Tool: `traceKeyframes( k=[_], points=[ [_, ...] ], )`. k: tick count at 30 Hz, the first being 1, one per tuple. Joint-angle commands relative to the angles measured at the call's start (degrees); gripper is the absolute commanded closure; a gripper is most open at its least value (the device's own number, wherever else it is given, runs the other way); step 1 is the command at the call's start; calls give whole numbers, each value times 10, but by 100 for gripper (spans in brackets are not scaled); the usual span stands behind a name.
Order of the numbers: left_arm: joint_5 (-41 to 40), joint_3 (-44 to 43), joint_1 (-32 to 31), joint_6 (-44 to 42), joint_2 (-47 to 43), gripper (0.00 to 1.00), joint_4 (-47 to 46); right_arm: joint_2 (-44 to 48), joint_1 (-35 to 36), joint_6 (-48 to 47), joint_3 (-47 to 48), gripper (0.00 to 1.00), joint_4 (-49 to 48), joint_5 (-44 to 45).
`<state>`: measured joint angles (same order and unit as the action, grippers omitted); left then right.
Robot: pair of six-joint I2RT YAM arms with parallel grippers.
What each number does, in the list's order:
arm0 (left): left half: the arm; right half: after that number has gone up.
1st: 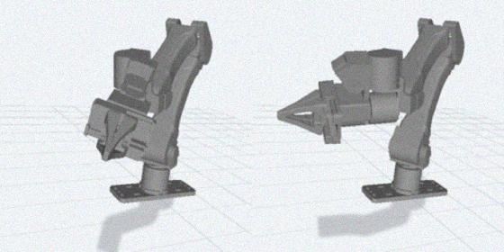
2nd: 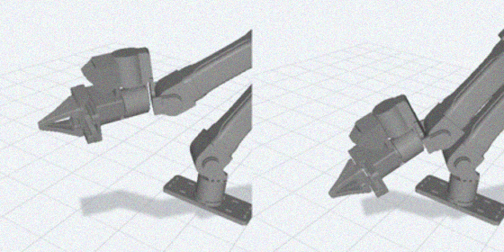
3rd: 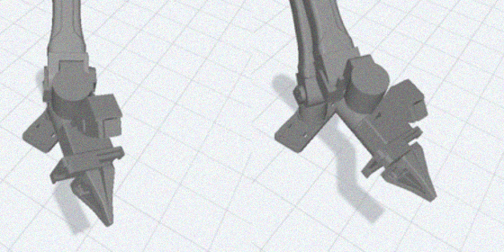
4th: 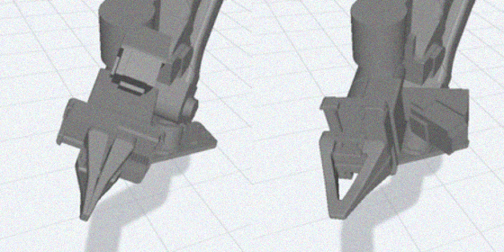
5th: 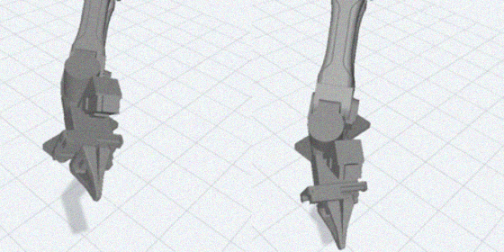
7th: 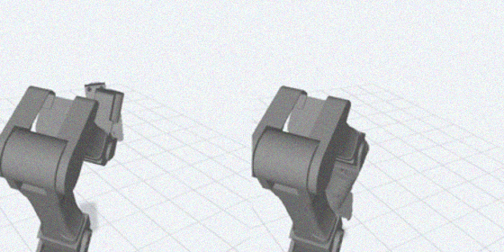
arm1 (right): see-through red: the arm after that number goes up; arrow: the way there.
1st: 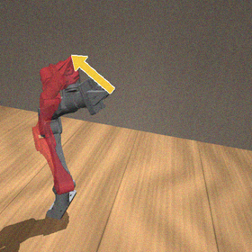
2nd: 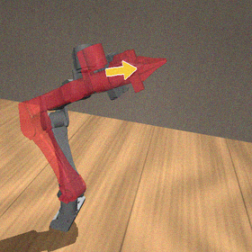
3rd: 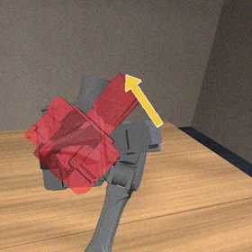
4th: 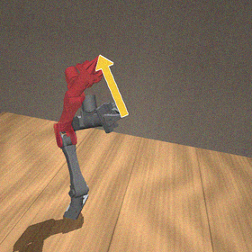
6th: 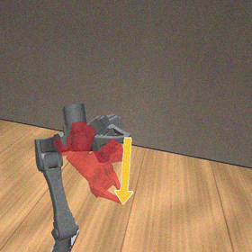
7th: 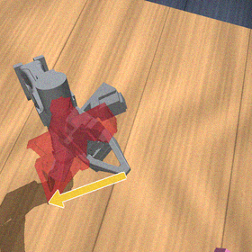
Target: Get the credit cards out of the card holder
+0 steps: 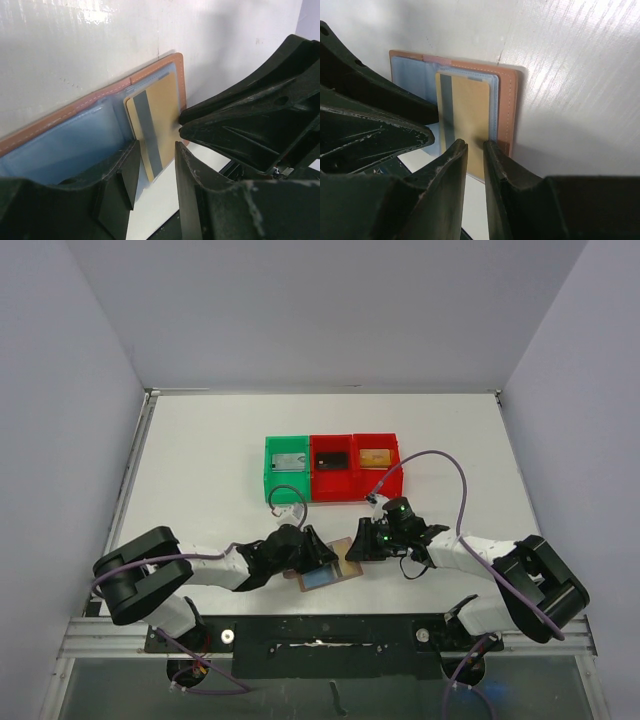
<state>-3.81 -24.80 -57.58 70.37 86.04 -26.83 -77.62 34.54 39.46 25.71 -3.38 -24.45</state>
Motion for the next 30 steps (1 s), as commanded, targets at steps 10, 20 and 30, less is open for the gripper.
traceKeyframes(
  k=[10, 20, 30],
  points=[
    [-26, 4, -13, 22, 8, 75, -50, -6, -1, -7, -2, 78, -4, 4],
    [-40, 25, -14, 32, -2, 87, -76, -23, -2, -12, -2, 78, -6, 0],
    [-72, 34, -18, 46, -24, 91, -38, -45, -2, -10, -3, 79, -19, -2]
  ],
)
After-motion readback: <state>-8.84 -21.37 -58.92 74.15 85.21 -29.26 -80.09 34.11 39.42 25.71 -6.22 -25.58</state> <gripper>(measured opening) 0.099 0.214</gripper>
